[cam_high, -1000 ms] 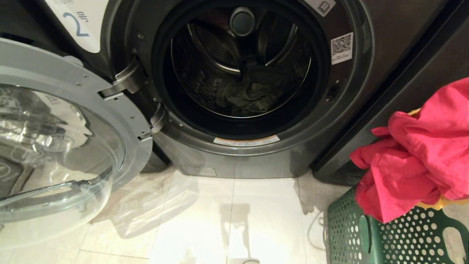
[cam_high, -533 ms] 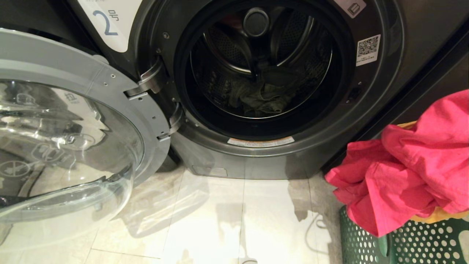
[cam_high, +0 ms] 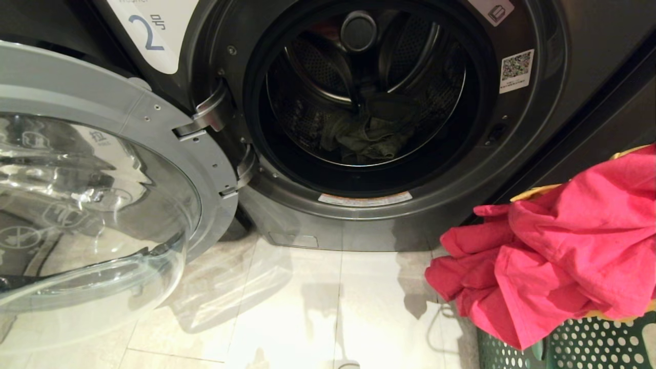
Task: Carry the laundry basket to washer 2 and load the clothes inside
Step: Place the clothes into the washing machine
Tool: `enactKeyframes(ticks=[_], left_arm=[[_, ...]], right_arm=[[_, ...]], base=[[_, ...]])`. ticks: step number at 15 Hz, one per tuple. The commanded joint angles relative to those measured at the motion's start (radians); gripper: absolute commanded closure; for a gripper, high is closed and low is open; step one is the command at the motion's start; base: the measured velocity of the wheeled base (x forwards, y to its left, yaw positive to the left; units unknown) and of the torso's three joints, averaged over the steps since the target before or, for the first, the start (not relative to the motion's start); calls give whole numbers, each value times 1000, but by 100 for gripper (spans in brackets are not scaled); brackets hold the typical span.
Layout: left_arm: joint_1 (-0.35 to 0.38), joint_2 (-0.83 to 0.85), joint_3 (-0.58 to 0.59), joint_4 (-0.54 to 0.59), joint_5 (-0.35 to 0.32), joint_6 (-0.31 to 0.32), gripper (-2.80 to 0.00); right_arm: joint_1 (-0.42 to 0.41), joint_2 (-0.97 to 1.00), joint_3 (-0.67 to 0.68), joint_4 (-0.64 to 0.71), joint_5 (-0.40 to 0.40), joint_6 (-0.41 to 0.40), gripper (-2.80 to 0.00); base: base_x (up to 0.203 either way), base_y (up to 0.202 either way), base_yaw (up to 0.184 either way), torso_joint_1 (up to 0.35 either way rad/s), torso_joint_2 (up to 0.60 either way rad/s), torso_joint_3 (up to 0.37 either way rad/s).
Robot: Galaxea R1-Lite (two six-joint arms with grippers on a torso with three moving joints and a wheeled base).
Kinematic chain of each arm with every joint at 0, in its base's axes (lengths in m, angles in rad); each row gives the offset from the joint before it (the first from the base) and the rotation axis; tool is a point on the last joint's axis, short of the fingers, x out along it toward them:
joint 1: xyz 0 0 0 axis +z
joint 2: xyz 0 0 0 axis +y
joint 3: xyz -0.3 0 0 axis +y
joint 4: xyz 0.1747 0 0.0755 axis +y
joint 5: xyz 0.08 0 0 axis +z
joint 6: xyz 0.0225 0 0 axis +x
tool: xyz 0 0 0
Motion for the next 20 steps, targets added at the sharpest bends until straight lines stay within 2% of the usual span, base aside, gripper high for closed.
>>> enactKeyframes(ticks=[1,6,14,18,20], left_arm=[[0,-2,11,0,0,-1,0],[0,-1,11,0,0,-1,0],[0,-1,11,0,0,-1,0],[0,-1,11,0,1,-1,0],[0,0,11,0,0,-1,0]], right_arm=[[1,6,-6,-3,12,0,0],[1,6,-5,-3,64,3,0],[0,35,43,-3,60,5,0],[0,182,27,-19,54,2,0],[0,317,-8,-85,36,13,0]], base=[[0,0,0,0,0,0],[0,-1,13,0,0,1],[1,-7,161,3,2,5],[1,-2,22,-1,1,1],[0,0,0,0,0,0]])
